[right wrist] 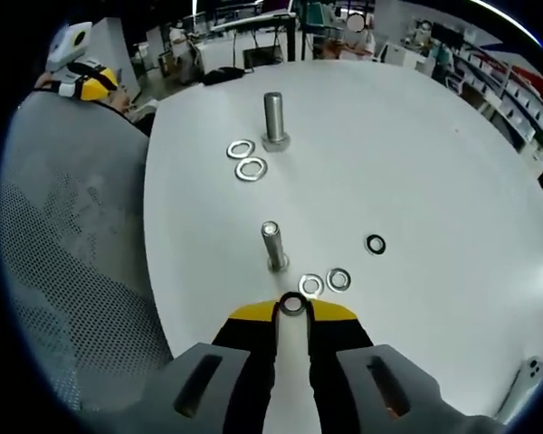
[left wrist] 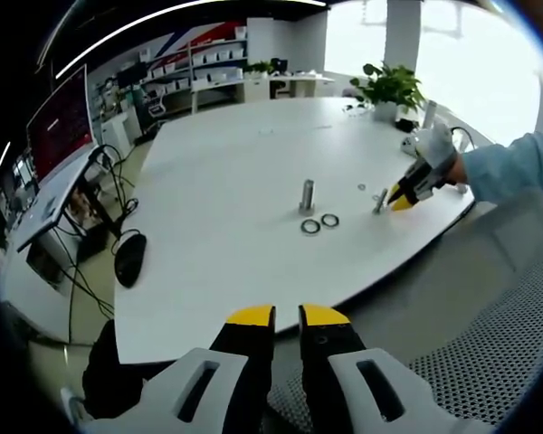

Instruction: Place the washer onto the threaded stud by aligning its center hole with the stud, sliding it down to the base, and recovering from edge contact or off-axis alignment until the washer reaches the visible bottom stop.

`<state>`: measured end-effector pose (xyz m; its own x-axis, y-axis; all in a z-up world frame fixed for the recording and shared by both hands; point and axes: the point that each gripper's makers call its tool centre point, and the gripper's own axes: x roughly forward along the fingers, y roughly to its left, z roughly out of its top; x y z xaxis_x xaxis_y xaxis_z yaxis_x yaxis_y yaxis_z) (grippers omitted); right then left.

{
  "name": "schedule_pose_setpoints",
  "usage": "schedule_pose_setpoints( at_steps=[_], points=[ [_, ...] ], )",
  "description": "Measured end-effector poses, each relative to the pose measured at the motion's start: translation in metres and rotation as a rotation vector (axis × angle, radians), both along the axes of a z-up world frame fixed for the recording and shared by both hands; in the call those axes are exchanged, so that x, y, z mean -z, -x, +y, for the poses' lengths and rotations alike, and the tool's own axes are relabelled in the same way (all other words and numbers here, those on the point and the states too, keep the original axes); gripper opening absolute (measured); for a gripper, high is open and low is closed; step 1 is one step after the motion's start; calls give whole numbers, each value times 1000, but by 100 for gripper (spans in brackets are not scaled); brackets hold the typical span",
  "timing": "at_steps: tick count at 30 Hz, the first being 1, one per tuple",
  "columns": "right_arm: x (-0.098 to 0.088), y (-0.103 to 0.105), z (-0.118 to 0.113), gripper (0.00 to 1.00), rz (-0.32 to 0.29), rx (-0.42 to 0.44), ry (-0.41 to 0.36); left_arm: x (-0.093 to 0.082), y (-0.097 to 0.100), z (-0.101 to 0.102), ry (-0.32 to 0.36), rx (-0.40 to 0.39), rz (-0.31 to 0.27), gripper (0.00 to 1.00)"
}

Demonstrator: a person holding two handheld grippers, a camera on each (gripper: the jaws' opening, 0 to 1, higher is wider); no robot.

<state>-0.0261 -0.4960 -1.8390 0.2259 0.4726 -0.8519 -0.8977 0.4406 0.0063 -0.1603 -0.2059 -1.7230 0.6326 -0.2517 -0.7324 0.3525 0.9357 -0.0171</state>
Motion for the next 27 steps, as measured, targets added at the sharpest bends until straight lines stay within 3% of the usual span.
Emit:
schedule_pose_setpoints(
  at_steps=[20, 27],
  points=[
    [-53, -7, 15, 13, -36, -28, -16, -1, -1, -1, 5, 7, -9, 8],
    [-61, -2, 25, 13, 14, -106, 9, -1, -1, -1, 6, 6, -12, 8]
  ],
)
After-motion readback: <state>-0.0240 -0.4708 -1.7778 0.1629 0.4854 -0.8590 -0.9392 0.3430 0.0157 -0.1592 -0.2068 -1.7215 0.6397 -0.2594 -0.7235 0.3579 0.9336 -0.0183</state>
